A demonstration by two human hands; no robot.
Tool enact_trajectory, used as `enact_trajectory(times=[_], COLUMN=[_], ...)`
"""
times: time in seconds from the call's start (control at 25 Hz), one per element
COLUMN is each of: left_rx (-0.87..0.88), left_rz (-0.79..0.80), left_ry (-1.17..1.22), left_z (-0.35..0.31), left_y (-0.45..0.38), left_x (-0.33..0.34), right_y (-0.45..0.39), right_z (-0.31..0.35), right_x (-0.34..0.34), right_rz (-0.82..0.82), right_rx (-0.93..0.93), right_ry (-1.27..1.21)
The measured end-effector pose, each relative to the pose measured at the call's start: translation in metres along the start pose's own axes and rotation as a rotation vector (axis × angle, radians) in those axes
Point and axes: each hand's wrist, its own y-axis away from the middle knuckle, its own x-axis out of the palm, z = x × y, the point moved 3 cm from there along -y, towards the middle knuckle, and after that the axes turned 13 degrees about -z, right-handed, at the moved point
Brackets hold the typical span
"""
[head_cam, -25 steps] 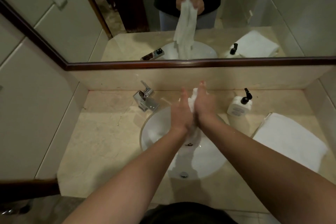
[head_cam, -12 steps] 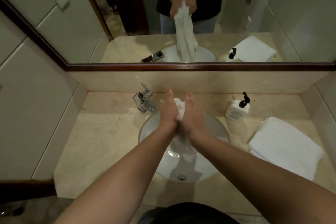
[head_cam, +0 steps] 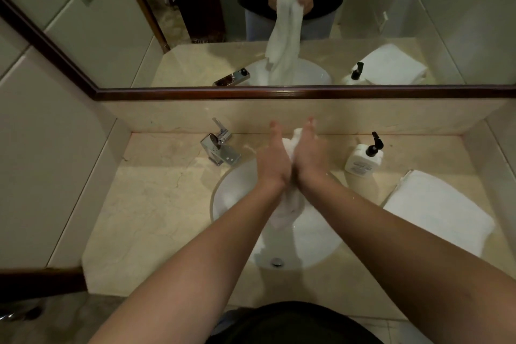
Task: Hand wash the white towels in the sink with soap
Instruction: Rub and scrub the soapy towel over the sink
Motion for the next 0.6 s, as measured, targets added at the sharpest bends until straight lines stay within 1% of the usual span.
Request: enact_trajectory(times=[0.08, 0.12, 0.16, 0.2, 0.24, 0.28, 0.4, 0.44, 0.52, 0.56, 0.6], left_rx=[-0.092, -0.094, -0.05, 0.008, 0.027, 0.026, -0.135, -0.141, -0.093, -0.097, -0.132], left_rz=[-0.055, -0.046, -0.029, 0.006, 0.013, 0.006, -0.068, -0.041, 0.04, 0.028, 0.013], left_ry=[0.074, 0.065, 0.028, 0.0, 0.009, 0.015, 0.092, 0.088, 0.059, 0.061, 0.071], left_z=[0.0, 0.001, 0.001, 0.002, 0.0, 0.001, 0.004, 0.004, 0.007, 0.006, 0.004], left_y=[-0.009, -0.012, -0.01, -0.006, -0.003, -0.005, -0.021, -0.018, -0.009, -0.006, -0.007], left_x=[-0.002, -0.002, -0.002, 0.003, 0.004, 0.005, -0.001, -0.002, 0.006, 0.008, 0.009], right_y=[0.012, 0.013, 0.009, 0.001, -0.002, -0.003, 0.013, 0.012, 0.001, -0.003, -0.003], right_z=[-0.004, -0.007, -0.005, -0.002, 0.001, 0.002, -0.007, -0.006, 0.003, 0.004, 0.005], right_x=[0.002, 0.004, 0.003, 0.002, 0.001, 0.002, 0.008, 0.007, 0.001, -0.001, 0.0], right_rz=[0.092, 0.116, 0.094, 0.056, 0.028, 0.019, 0.144, 0.14, 0.046, 0.012, 0.011], right_rx=[-0.073, -0.093, -0.093, -0.042, 0.012, 0.022, -0.083, -0.097, -0.028, -0.001, -0.013], right_ry=[0.079, 0.096, 0.091, 0.068, 0.029, 0.018, 0.096, 0.1, 0.05, 0.016, 0.015])
